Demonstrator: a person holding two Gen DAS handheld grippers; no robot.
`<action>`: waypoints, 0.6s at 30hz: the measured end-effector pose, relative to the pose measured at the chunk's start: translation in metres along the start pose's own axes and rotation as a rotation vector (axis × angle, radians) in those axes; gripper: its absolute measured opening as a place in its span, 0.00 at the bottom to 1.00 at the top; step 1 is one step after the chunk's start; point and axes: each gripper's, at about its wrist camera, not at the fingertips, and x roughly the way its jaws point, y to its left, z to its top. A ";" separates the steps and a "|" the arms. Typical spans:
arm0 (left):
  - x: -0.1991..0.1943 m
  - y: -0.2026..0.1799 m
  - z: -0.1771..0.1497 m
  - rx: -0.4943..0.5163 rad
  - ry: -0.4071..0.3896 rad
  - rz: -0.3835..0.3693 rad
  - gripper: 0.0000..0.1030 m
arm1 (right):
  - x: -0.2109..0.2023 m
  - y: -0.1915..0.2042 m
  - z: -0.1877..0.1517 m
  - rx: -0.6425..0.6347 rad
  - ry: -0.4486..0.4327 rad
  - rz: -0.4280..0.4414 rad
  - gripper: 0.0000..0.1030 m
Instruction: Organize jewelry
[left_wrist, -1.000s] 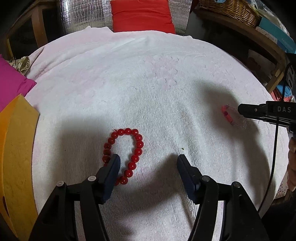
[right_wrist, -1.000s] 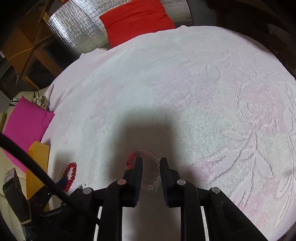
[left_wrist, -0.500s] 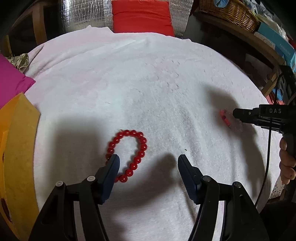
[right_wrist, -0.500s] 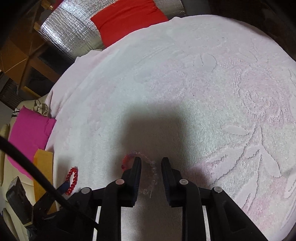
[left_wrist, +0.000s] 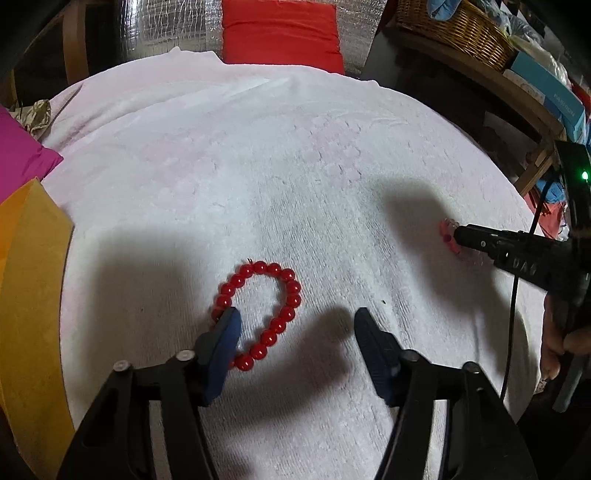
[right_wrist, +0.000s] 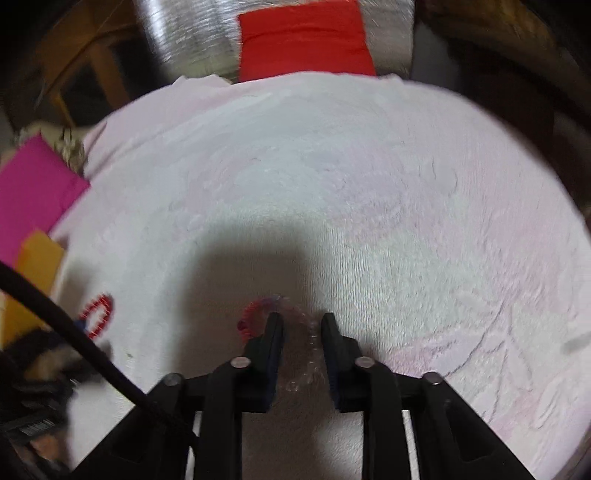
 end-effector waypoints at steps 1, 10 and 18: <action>0.001 0.000 0.000 -0.001 -0.002 0.003 0.42 | 0.000 0.006 -0.001 -0.037 -0.015 -0.027 0.12; -0.005 0.008 0.005 -0.024 -0.036 -0.012 0.09 | -0.016 -0.003 0.005 0.018 -0.083 0.035 0.08; -0.001 0.004 0.005 0.012 -0.016 -0.001 0.11 | -0.015 -0.030 0.007 0.077 -0.036 0.109 0.10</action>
